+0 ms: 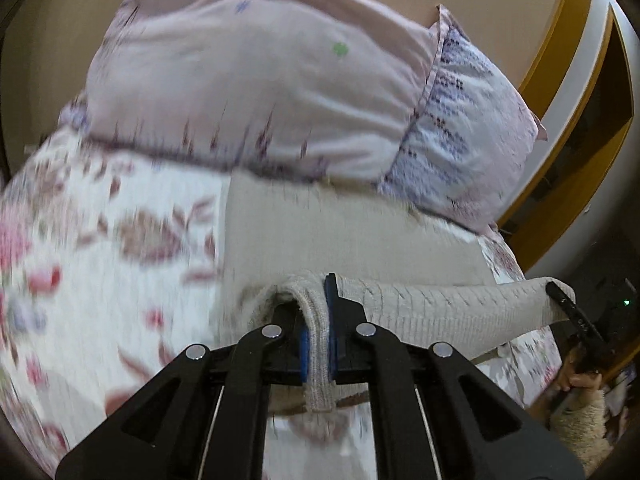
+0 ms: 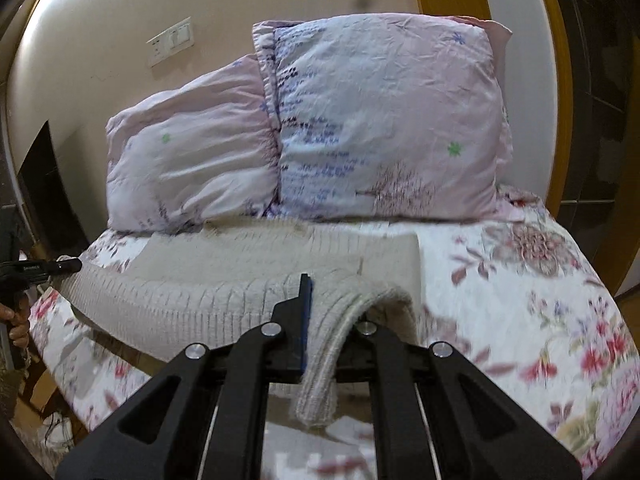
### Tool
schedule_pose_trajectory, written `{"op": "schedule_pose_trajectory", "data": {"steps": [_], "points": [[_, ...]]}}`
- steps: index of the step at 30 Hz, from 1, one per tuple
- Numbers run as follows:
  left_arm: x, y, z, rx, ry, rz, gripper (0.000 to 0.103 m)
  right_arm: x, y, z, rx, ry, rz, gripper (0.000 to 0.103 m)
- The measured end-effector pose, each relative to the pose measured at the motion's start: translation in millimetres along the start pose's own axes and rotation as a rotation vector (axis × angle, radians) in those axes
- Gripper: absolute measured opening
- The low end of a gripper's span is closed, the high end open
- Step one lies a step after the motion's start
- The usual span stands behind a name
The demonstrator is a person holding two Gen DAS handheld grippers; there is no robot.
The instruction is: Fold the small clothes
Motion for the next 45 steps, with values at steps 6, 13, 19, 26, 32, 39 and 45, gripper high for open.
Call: {"op": "schedule_pose_trajectory", "data": {"steps": [6, 13, 19, 26, 32, 39, 45], "points": [[-47, -38, -2, -0.009, 0.043, -0.009, 0.006, -40, -41, -21, -0.004, -0.07, -0.032, 0.007], [-54, -115, 10, -0.027, 0.127, 0.114, 0.006, -39, -107, -66, -0.002, -0.214, 0.043, 0.007], [-42, -156, 23, -0.001, 0.206, 0.23, 0.006, -8, -157, -104, 0.019, -0.368, 0.174, 0.007], [-40, -156, 30, 0.107, 0.289, 0.28, 0.006, -8, -142, -110, -0.016, -0.441, 0.167, 0.019], [-44, -163, 30, 0.162, 0.346, 0.293, 0.006, -17, -138, -111, -0.032, -0.431, 0.127, 0.008], [-48, -190, 39, 0.243, 0.551, 0.36, 0.006, -30, -165, -143, -0.04, -0.643, 0.081, 0.022], [-47, -190, 48, 0.27, 0.634, 0.344, 0.037, -34, -190, -148, -0.023, -0.65, 0.111, 0.041]]}}
Point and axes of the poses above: each gripper's, at about its wrist camera, not at the fingertips, and y roughly against the way its jaws point, z to its left, x to its underside, the point moved 2 cm from there along -y, roughly the way its jaws point, and after that the axes turned 15 degrees about -x, right-handed, at the moved point
